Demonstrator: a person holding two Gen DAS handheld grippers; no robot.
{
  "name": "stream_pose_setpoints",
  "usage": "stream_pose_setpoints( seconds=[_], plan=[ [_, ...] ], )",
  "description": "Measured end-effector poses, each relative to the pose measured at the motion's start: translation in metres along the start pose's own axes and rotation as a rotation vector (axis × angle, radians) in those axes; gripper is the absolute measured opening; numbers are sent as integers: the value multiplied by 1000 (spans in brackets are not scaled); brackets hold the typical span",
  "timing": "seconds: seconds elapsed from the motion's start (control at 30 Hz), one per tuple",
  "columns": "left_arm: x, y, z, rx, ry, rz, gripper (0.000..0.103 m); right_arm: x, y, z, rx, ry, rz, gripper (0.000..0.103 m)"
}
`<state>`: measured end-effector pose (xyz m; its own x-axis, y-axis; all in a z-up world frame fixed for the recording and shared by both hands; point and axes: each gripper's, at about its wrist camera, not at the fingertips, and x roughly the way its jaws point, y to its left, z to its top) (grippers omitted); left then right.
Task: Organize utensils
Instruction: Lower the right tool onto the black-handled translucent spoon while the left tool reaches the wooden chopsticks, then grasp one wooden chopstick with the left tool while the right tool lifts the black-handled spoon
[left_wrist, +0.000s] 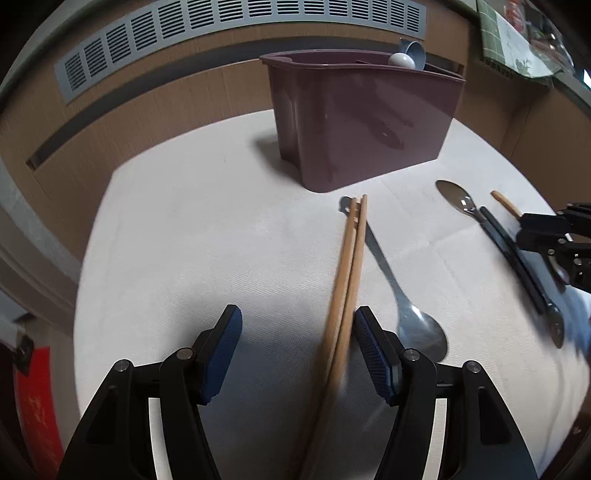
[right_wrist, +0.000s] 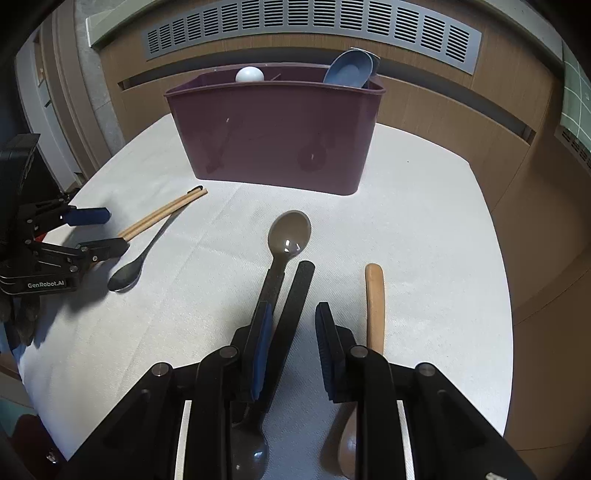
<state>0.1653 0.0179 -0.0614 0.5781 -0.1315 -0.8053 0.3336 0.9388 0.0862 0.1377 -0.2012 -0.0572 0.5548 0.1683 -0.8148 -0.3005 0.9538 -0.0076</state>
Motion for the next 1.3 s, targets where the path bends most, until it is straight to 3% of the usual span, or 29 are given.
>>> stream_pose_setpoints(
  seconds=[0.1,0.17,0.3,0.37,0.47,0.53,0.67,0.93,1.03,1.17,1.3],
  plan=[
    [4,14,5,-42,-10,53,64,-2,-2,0,0,-11,-21,20],
    [6,27,7,-93,-8,41,64,-3,-2,2,-2,-20,-20,20],
    [-6,33,3,-132,-44,-37,64,-1,1,5,-4,-8,34,20],
    [-18,26,0,-116,-76,-115,64,1,4,5,-4,4,92,20],
    [-24,16,-1,-95,-76,-208,64,7,7,5,2,25,131,19],
    [-22,11,1,-96,-65,-224,64,12,9,7,13,39,143,17],
    [-12,9,1,-123,-34,-214,64,14,9,7,7,48,131,16],
    [-12,0,-12,-216,31,-338,64,7,-5,5,10,33,63,16],
    [-13,-3,-14,-243,40,-310,64,8,-2,14,4,23,65,16],
    [-16,-5,-17,-198,21,-157,64,24,3,25,16,65,55,16],
    [-15,7,-19,-223,26,-186,64,34,1,31,46,68,63,17]
  ],
)
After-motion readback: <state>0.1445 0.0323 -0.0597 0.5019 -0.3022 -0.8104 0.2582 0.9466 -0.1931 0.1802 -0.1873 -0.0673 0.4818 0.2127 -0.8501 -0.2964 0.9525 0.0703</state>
